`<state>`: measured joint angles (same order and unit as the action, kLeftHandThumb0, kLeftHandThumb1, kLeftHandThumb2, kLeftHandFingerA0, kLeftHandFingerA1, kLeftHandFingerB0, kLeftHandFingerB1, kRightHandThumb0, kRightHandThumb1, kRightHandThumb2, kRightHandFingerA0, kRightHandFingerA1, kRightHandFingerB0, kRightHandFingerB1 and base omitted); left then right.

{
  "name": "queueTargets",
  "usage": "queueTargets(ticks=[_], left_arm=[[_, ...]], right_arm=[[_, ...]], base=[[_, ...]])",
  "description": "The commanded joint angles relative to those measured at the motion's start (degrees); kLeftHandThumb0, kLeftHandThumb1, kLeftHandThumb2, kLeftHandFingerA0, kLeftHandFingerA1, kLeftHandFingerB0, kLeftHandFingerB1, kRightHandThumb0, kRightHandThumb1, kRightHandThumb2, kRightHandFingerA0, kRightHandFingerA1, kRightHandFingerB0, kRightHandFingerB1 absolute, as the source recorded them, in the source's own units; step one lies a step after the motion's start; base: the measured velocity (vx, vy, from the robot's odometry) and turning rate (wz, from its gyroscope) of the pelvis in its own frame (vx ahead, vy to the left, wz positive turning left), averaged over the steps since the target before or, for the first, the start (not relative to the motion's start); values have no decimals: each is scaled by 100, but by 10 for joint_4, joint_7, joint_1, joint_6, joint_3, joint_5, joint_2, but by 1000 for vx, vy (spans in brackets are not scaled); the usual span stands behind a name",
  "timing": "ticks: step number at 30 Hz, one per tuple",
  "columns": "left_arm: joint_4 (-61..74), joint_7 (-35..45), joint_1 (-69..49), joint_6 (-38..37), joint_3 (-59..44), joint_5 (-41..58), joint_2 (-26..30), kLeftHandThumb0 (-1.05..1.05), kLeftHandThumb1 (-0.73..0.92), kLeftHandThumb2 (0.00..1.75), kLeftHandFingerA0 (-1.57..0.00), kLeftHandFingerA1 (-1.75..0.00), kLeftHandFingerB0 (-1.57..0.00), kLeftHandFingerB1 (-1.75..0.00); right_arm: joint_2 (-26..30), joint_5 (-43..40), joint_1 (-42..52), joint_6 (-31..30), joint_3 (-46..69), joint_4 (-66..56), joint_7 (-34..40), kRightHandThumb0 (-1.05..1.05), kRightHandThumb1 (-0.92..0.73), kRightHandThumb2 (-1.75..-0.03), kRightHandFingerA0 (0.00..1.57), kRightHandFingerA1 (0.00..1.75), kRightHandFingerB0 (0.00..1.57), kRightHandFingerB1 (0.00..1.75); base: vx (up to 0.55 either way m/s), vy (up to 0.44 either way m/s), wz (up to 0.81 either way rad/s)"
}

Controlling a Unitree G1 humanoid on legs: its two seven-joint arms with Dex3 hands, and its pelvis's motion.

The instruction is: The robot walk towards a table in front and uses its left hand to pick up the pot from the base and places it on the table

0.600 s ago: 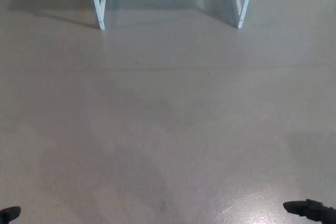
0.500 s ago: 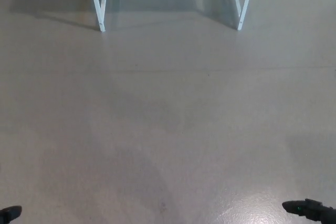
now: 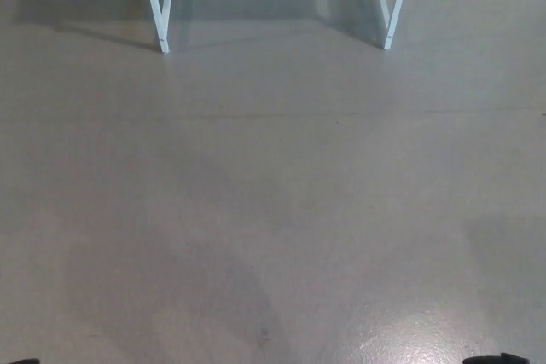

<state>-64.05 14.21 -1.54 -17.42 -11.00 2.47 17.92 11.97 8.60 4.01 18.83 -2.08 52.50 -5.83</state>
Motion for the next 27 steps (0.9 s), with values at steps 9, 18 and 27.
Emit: queueTargets(ticks=[9,18,27], left_arm=[[-7,3,0,-23,4,-2,13,-24,38,59,-47,-46,-40,-41],[-13,20,8,-12,-13,16,7,-13,42,58,-47,-47,-38,-40],[-17,22,7,-15,-17,19,7,-11,42,57,-45,-47,-38,-40]], right_arm=[[13,3,-3,20,-3,17,4,-13,-47,-53,65,54,52,46],[14,8,-7,12,-12,12,11,-13,-47,-53,66,52,51,46],[12,10,-11,9,-16,19,17,-15,-47,-53,66,52,52,46]], base=[[7,0,16],[151,305,-23],[199,30,6]])
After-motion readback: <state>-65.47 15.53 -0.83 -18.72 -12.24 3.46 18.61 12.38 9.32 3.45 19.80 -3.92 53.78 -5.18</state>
